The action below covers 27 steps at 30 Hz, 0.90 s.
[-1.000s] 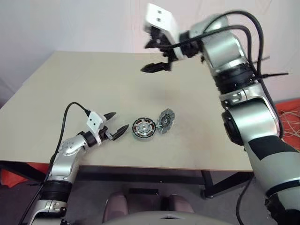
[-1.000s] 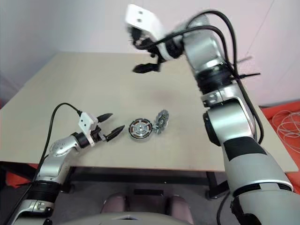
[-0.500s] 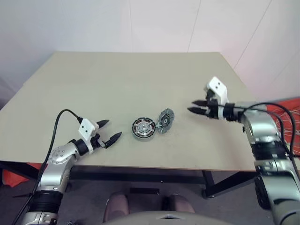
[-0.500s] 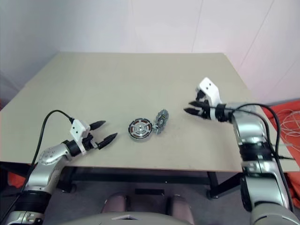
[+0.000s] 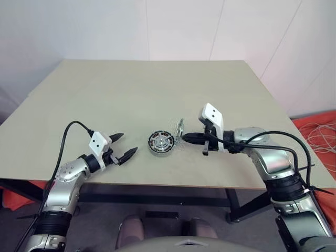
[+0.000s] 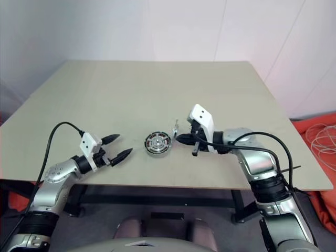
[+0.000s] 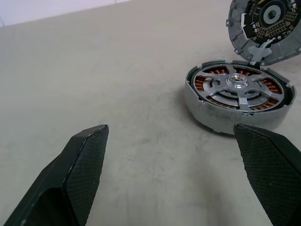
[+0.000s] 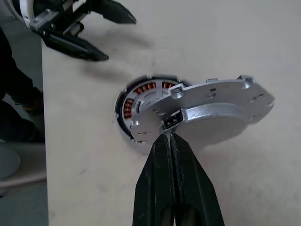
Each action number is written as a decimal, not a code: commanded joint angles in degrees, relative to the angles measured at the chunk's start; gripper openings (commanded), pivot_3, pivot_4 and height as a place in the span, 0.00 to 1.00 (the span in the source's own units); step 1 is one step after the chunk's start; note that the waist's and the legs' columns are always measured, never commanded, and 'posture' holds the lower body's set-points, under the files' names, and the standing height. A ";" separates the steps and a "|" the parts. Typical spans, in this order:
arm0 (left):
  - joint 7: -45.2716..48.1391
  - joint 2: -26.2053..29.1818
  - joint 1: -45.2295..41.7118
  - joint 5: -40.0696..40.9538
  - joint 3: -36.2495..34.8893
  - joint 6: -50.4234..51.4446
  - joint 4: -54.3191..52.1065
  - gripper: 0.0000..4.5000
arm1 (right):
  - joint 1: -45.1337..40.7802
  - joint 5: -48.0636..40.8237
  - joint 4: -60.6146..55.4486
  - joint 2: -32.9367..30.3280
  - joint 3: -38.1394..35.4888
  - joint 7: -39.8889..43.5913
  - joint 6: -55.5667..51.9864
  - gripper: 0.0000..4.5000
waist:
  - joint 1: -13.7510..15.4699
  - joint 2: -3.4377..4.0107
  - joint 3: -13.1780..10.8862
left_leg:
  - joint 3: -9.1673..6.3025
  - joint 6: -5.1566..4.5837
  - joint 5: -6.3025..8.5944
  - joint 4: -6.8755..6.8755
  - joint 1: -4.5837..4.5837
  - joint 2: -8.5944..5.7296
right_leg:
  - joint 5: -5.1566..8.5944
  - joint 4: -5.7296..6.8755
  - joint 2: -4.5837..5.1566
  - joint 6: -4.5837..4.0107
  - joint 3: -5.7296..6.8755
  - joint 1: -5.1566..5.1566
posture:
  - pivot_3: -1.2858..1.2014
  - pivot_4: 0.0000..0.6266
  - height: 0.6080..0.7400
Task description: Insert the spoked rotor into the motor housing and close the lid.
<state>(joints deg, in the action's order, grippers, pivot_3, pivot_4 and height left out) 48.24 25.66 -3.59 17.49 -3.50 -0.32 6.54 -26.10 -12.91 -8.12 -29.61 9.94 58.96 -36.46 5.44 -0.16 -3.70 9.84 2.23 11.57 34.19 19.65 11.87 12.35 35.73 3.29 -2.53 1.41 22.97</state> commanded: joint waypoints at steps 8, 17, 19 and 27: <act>-0.69 -0.52 -1.21 -0.36 0.01 -1.94 -0.73 1.00 | -5.13 2.41 5.66 2.93 3.75 -2.21 7.55 0.01 | -0.08 0.00 0.00 | 0.00 -0.05 0.05 -0.15 0.17 -0.01 | -0.21 -0.03 -0.01 -0.37 0.03 0.14 | 0.52 0.00 1.00; -0.69 -0.99 -2.13 -0.58 0.28 -2.02 -0.51 1.00 | -2.88 4.28 8.13 8.07 8.48 -4.46 10.66 0.01 | -0.12 -0.01 0.01 | 0.00 -0.07 0.06 -0.13 0.12 0.00 | -0.04 0.00 -0.01 -0.07 0.02 0.12 | 0.52 0.00 1.00; -0.73 -1.10 -2.30 -0.62 0.42 -1.97 -0.53 1.00 | -2.27 4.48 8.75 9.11 9.25 -4.96 10.63 0.01 | -0.11 -0.01 0.01 | 0.00 -0.06 0.06 -0.14 0.10 0.00 | -0.03 0.00 -0.01 -0.06 0.03 0.11 | 0.52 0.00 1.00; -0.77 -1.27 -2.62 -0.64 0.70 -1.90 -0.57 1.00 | -2.02 5.99 10.80 9.25 10.31 -6.18 12.00 0.01 | -0.10 -0.01 0.01 | -0.01 -0.06 0.06 -0.13 0.12 -0.02 | -0.04 -0.01 0.00 -0.07 0.02 0.10 | 0.52 0.00 1.00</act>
<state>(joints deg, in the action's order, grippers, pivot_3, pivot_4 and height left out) 47.70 24.40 -4.99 16.72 -2.52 -1.37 6.76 -27.35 -7.35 3.18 -20.20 20.82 53.28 -25.44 5.35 -0.17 -3.69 9.83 2.17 11.63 34.06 19.77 11.85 12.32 35.72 3.28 -2.59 1.43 23.07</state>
